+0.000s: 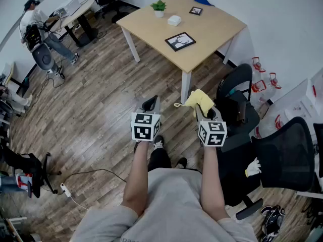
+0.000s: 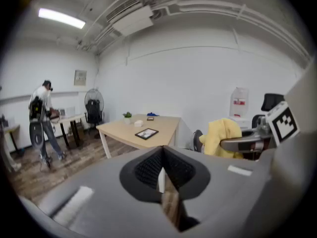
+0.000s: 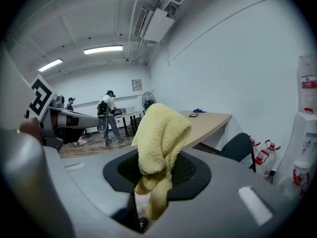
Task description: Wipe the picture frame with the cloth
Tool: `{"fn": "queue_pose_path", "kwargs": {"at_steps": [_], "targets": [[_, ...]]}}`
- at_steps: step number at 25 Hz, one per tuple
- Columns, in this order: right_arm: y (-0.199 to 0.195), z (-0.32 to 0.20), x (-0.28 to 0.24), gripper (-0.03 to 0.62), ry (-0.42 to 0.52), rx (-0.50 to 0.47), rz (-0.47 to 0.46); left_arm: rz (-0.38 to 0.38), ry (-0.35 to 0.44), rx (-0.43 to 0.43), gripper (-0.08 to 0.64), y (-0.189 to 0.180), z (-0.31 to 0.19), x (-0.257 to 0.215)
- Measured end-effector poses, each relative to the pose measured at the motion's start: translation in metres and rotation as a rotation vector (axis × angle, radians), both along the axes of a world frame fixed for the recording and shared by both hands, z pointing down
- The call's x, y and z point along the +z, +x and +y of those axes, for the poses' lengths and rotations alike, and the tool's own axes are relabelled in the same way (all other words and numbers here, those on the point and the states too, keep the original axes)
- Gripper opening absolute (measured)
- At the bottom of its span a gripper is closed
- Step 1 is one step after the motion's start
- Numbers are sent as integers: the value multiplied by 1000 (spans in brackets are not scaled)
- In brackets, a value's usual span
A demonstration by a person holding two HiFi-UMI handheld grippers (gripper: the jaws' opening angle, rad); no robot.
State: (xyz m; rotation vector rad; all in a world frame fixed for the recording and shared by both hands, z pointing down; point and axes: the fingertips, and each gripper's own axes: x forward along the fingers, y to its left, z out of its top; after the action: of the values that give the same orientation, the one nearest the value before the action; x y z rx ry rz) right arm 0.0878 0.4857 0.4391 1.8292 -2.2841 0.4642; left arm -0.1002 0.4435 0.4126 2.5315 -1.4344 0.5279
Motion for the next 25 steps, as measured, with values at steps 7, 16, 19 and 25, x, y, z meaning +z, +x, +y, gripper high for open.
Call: {"fn": "queue_pose_path", "kwargs": {"at_steps": [7,16,19,25], "targets": [[0,4,1,117,4,1,-7,-19,78,9,51,0,6,-9],[12,9,10,116,23,58,-103,107,-19,-18,51,-16,14,14],[12,7,9,115,35,62,-127,133,-46,-31,51,-23,12,19],[11,-10,19,116,12,58,-130,147,-85,-32,51,-26,-1,33]]}}
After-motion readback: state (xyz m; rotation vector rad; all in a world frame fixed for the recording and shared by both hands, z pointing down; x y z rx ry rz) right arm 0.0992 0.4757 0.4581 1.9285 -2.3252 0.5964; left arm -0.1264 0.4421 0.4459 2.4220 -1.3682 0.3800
